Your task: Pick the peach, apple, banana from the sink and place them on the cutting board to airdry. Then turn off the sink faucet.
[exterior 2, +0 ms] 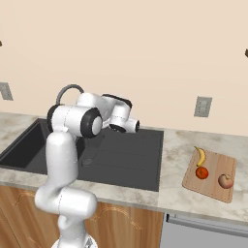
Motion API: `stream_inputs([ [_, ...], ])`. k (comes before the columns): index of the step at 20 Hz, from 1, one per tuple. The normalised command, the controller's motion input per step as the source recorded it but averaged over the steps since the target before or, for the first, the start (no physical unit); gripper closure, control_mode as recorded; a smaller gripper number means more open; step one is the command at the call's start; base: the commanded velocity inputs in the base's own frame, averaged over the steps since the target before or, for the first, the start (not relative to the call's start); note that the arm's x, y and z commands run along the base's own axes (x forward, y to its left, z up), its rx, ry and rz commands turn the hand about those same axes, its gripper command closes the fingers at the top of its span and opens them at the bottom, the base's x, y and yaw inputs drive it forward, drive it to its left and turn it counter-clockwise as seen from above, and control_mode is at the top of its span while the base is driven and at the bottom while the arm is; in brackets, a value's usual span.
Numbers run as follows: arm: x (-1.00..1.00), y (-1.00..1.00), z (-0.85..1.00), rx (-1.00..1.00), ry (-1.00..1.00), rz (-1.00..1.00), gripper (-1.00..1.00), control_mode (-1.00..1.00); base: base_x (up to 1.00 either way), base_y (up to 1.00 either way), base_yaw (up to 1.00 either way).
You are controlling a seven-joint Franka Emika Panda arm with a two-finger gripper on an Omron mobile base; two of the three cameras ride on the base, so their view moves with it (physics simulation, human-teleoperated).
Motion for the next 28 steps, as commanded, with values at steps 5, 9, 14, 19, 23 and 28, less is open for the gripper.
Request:
stream_inputs([
  [5, 0.49, 0.00, -0.19, 0.03, 0.03, 0.00, -1.00, -1.00, 0.00, 0.00, 0.00],
  [9, 0.53, 0.00, -0.21, 0.03, 0.05, 0.00, -1.00, -1.00, 0.00, 0.00, 0.00],
  [14, 0.43, 0.00, -0.22, 0.03, 0.06, 0.00, -1.00, -1.00, 0.00, 0.00, 0.00],
  [19, 0.30, 0.10, -0.27, 0.01, 0.06, 0.00, -1.00, -1.00, 0.00, 0.00, 0.00],
  [23, 0.29, 0.16, -0.15, 0.01, 0.02, 0.00, -1.00, -1.00, 0.00, 0.00, 0.00],
  [28, 0.22, 0.19, -0.09, 0.01, 0.00, 0.01, -1.00, -1.00, 0.00, 0.00, 0.00],
])
